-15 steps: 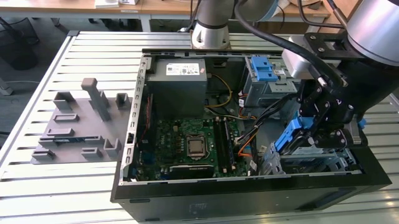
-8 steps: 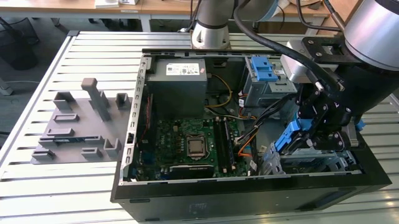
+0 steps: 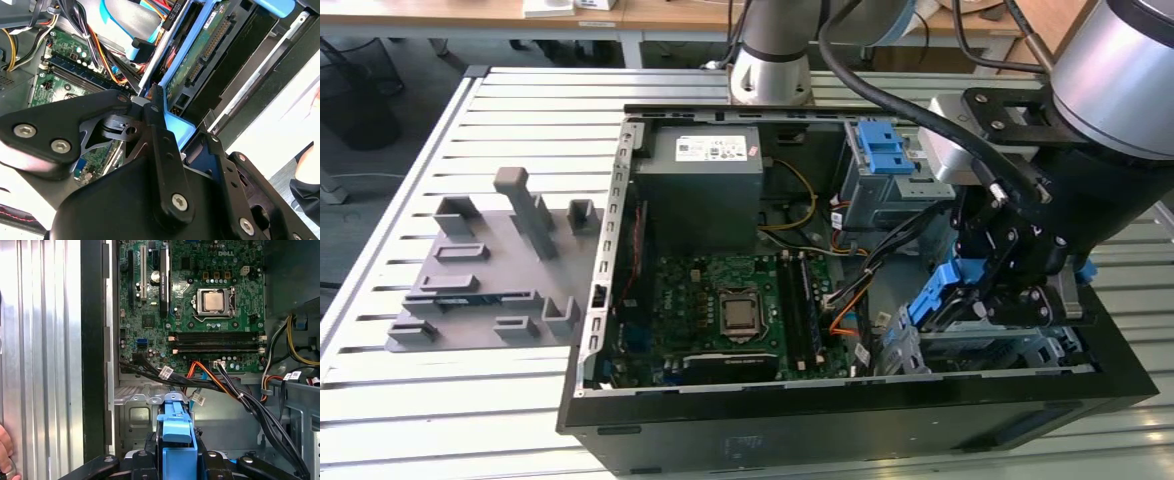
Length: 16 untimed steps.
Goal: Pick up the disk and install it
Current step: 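Insert the disk into the insertion slot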
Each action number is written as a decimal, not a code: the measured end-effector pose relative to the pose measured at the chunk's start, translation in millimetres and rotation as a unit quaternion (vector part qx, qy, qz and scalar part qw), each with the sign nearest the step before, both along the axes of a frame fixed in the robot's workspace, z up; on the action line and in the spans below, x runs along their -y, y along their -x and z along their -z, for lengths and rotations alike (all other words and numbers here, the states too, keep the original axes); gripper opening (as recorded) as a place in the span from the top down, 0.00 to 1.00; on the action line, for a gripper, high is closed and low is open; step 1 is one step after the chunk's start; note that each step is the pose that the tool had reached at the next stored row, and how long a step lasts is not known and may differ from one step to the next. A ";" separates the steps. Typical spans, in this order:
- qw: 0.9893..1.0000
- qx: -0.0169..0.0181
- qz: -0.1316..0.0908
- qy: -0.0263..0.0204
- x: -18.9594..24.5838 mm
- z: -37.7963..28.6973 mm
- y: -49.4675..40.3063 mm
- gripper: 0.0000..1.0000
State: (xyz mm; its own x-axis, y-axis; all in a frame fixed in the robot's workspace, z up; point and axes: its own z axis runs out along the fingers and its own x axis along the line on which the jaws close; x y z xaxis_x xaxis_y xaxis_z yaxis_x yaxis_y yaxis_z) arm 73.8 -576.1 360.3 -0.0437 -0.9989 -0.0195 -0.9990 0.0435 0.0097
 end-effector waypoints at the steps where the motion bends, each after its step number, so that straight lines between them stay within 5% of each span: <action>1: 1.000 0.000 0.000 0.000 0.1 0.6 0.0 0.64; 16: 1.000 0.000 0.000 0.000 0.6 7.3 0.0 0.64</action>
State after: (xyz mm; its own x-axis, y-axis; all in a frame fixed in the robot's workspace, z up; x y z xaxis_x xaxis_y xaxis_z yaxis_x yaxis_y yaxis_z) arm 73.8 -576.8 353.0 -0.0437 -0.9989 -0.0195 -0.9990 0.0435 0.0097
